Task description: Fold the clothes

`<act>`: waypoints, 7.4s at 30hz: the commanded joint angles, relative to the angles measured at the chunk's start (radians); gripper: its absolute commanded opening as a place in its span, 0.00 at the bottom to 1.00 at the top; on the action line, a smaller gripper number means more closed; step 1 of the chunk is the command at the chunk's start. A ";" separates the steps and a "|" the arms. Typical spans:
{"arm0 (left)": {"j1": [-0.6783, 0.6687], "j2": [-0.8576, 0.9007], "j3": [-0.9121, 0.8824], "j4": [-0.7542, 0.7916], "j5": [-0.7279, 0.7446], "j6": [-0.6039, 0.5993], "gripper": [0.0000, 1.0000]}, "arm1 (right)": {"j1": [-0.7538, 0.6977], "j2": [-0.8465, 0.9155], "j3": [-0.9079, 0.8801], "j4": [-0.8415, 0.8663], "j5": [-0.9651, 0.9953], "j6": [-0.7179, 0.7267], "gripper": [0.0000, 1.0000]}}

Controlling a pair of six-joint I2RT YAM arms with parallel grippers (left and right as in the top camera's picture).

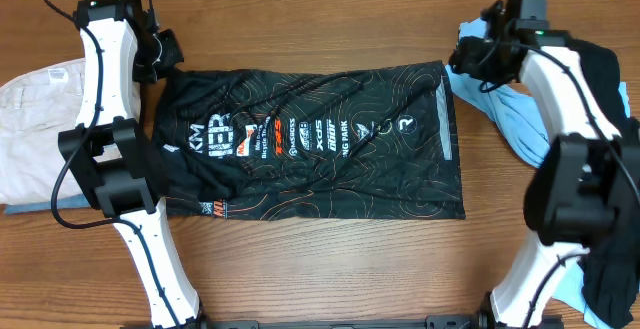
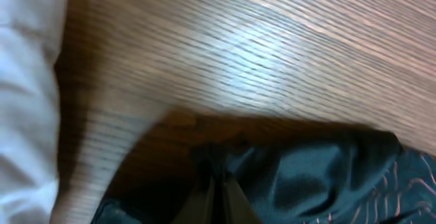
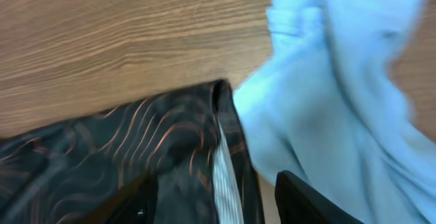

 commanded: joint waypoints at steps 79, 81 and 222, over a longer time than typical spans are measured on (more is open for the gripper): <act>0.023 -0.192 0.079 -0.205 -0.035 -0.033 0.04 | 0.042 0.231 0.615 -0.706 0.296 0.000 0.04; 0.023 -0.203 0.079 -0.250 -0.035 -0.033 0.04 | 0.038 0.229 0.616 -0.762 0.296 0.001 0.04; 0.010 -0.430 -0.626 -0.201 -0.126 0.015 0.27 | 0.009 -0.267 -0.168 -0.458 0.266 -0.030 0.04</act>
